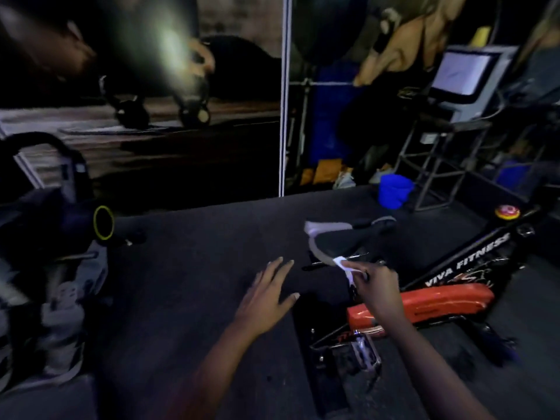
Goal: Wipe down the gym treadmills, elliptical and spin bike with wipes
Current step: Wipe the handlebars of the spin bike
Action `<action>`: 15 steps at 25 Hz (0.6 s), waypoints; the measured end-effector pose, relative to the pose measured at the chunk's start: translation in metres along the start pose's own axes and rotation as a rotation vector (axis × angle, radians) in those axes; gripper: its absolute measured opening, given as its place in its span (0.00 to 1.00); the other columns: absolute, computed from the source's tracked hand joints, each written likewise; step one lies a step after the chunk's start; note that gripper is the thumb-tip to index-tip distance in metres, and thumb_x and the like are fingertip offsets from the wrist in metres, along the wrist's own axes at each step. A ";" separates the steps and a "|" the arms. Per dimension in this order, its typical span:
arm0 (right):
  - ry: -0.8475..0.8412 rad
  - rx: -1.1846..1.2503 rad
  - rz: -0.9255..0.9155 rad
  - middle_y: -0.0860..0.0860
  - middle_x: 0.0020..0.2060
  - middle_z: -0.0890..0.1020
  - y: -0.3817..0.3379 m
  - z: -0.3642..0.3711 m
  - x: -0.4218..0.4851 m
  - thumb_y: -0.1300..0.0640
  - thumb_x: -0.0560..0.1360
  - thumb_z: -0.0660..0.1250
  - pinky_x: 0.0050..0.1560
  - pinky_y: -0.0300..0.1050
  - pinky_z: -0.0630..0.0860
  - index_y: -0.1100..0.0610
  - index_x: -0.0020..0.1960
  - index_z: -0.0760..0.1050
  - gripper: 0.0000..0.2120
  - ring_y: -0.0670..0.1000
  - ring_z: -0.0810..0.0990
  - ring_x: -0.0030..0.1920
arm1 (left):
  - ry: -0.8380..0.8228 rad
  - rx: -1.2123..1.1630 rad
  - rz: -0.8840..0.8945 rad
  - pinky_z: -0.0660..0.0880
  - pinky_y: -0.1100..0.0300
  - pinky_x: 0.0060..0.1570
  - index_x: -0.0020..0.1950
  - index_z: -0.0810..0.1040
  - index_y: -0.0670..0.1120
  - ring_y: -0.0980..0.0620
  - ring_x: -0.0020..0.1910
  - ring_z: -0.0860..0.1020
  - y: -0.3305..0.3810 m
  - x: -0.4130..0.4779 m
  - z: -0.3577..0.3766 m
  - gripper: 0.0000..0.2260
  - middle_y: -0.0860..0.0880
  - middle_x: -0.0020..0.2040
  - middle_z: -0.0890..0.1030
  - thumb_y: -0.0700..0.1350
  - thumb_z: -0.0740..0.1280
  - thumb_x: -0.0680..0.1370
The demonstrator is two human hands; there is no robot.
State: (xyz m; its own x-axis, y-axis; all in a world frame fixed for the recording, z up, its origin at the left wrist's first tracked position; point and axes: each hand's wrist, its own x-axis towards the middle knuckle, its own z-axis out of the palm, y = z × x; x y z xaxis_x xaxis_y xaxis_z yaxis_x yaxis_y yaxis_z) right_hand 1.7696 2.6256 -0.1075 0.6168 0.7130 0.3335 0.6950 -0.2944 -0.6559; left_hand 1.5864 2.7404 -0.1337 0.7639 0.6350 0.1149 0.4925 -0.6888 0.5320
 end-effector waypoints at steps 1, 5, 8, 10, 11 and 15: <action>0.046 -0.001 0.031 0.57 0.44 0.84 0.006 0.001 0.015 0.71 0.68 0.67 0.45 0.45 0.73 0.56 0.49 0.83 0.16 0.56 0.84 0.44 | -0.012 0.051 0.046 0.50 0.51 0.75 0.78 0.49 0.53 0.50 0.77 0.48 0.002 0.025 0.001 0.30 0.52 0.78 0.48 0.55 0.60 0.80; 0.149 -0.010 0.183 0.58 0.47 0.84 0.019 0.008 0.062 0.72 0.68 0.65 0.42 0.40 0.71 0.58 0.51 0.83 0.17 0.53 0.83 0.45 | -0.049 0.149 0.171 0.43 0.53 0.74 0.78 0.48 0.51 0.51 0.77 0.44 0.004 0.107 0.009 0.32 0.52 0.78 0.47 0.57 0.59 0.79; 0.177 -0.076 0.241 0.59 0.48 0.83 0.035 0.018 0.091 0.72 0.70 0.64 0.41 0.34 0.66 0.59 0.52 0.82 0.16 0.55 0.83 0.46 | -0.112 0.115 0.213 0.41 0.53 0.73 0.78 0.46 0.52 0.52 0.77 0.43 -0.005 0.157 0.018 0.34 0.52 0.78 0.46 0.59 0.60 0.78; 0.187 -0.118 0.317 0.59 0.48 0.83 0.044 0.026 0.103 0.71 0.71 0.64 0.41 0.33 0.65 0.59 0.53 0.82 0.16 0.57 0.82 0.47 | -0.174 0.106 0.246 0.41 0.53 0.73 0.78 0.45 0.52 0.52 0.77 0.43 -0.014 0.178 0.027 0.36 0.52 0.78 0.46 0.60 0.61 0.77; 0.186 -0.140 0.334 0.59 0.47 0.84 0.048 0.030 0.110 0.70 0.71 0.64 0.40 0.34 0.66 0.58 0.53 0.82 0.16 0.57 0.82 0.46 | -0.187 0.102 0.259 0.41 0.53 0.73 0.78 0.44 0.51 0.52 0.77 0.43 -0.017 0.186 0.030 0.37 0.52 0.78 0.46 0.60 0.61 0.77; 0.113 -0.313 0.369 0.56 0.48 0.83 0.060 0.064 0.137 0.58 0.75 0.65 0.46 0.46 0.74 0.55 0.57 0.80 0.12 0.56 0.81 0.49 | -0.232 0.110 0.339 0.40 0.52 0.73 0.78 0.45 0.49 0.51 0.77 0.41 -0.036 0.229 0.044 0.40 0.50 0.78 0.46 0.63 0.62 0.75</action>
State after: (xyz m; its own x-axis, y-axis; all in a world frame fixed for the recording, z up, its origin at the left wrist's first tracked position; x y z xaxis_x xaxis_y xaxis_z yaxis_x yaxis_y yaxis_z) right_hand 1.8722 2.7467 -0.1447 0.8667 0.4571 0.1998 0.4898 -0.7033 -0.5153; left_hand 1.7618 2.8953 -0.1632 0.9577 0.2793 0.0692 0.2293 -0.8862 0.4026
